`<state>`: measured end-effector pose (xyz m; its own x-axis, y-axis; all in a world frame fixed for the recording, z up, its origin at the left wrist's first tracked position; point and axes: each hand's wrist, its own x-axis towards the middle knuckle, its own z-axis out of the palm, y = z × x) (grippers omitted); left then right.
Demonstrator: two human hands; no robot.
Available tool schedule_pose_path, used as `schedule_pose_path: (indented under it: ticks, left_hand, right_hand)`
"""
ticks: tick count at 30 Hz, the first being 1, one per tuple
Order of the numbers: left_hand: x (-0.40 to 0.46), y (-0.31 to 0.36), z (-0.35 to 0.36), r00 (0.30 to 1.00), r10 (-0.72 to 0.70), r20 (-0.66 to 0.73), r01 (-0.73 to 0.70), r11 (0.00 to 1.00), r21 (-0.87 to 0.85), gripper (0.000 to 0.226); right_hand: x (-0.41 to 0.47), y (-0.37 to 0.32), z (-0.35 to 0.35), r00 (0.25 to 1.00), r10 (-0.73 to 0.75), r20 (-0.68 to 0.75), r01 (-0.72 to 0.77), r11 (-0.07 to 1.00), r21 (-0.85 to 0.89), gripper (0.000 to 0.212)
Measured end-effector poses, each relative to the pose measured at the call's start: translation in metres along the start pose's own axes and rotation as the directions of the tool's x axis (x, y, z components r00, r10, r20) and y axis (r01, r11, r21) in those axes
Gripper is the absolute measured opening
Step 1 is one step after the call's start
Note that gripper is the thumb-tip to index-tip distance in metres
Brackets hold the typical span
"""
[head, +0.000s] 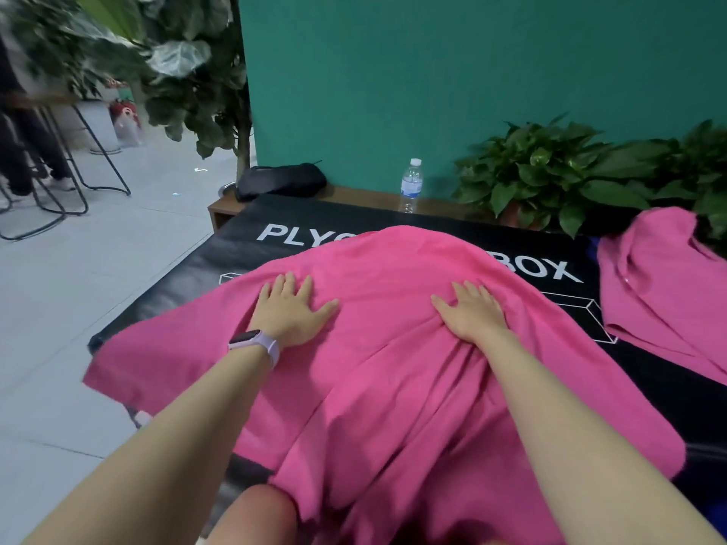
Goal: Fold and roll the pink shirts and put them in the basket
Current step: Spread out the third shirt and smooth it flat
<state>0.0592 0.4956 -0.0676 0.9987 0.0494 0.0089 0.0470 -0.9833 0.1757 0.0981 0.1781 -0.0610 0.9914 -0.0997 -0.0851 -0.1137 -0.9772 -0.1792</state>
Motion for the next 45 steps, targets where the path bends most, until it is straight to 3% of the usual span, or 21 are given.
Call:
schedule_pose_path:
  ticks: [4, 7, 9, 12, 18, 20, 24, 29, 33, 36, 38, 41, 45]
  left_hand:
    - [0.048, 0.009, 0.000, 0.983, 0.179, 0.044, -0.180, 0.984, 0.014, 0.090]
    - [0.077, 0.029, 0.003, 0.960, 0.271, 0.063, -0.273, 0.962, 0.015, 0.083]
    - [0.093, 0.038, 0.006, 0.941, 0.330, 0.072, -0.332, 0.943, 0.012, 0.078]
    - [0.115, 0.042, 0.009, 0.911, 0.405, 0.079, -0.406, 0.914, -0.007, 0.070]
    - [0.147, 0.058, 0.005, 0.870, 0.491, 0.040, -0.490, 0.871, -0.033, 0.062]
    - [0.141, 0.066, -0.001, 0.884, 0.467, -0.030, -0.466, 0.884, 0.037, 0.060]
    - [0.086, 0.063, -0.002, 0.991, 0.137, -0.004, -0.136, 0.984, 0.113, 0.073]
    - [-0.002, 0.009, 0.009, 0.997, -0.069, 0.022, 0.068, 0.997, 0.027, 0.093]
    - [-0.001, 0.005, 0.004, 0.999, -0.037, 0.014, 0.036, 0.999, 0.016, 0.095]
    - [0.026, 0.006, 0.000, 0.999, 0.018, 0.039, -0.020, 0.999, 0.042, 0.096]
    - [0.048, 0.005, -0.001, 0.997, 0.039, 0.067, -0.043, 0.997, 0.056, 0.095]
    - [0.081, 0.002, 0.001, 0.995, 0.054, 0.084, -0.059, 0.997, 0.057, 0.092]
    - [0.127, -0.006, 0.001, 0.987, 0.132, 0.096, -0.136, 0.990, 0.040, 0.095]
  right_hand:
    - [-0.015, -0.013, -0.005, 0.996, 0.053, -0.069, -0.063, 0.986, -0.153, 0.077]
    - [-0.016, -0.042, -0.002, 0.934, -0.322, -0.157, 0.286, 0.934, -0.214, 0.075]
    - [-0.009, -0.057, 0.001, 0.898, -0.436, -0.061, 0.419, 0.890, -0.180, 0.080]
    - [0.010, -0.062, 0.008, 0.944, -0.319, 0.089, 0.325, 0.943, -0.073, 0.093]
    - [0.045, -0.062, 0.017, 0.971, -0.237, 0.016, 0.237, 0.970, -0.060, 0.110]
    - [0.055, -0.062, 0.015, 0.981, -0.194, -0.005, 0.193, 0.979, -0.062, 0.111]
    - [0.079, -0.062, 0.008, 0.993, -0.116, -0.001, 0.115, 0.991, -0.066, 0.112]
    - [0.107, -0.058, 0.002, 0.999, -0.048, 0.014, 0.049, 0.997, -0.058, 0.109]
    - [0.105, -0.055, -0.001, 0.996, -0.087, -0.031, 0.086, 0.996, -0.023, 0.091]
    - [0.087, -0.054, -0.001, 0.967, -0.198, -0.157, 0.204, 0.979, 0.023, 0.069]
    - [0.067, -0.046, -0.004, 0.954, -0.257, -0.156, 0.265, 0.964, 0.032, 0.065]
    - [0.029, -0.003, -0.009, 0.959, -0.264, -0.106, 0.274, 0.958, 0.086, 0.072]
    - [-0.017, 0.074, -0.015, 0.993, -0.107, -0.057, 0.107, 0.994, 0.001, 0.091]
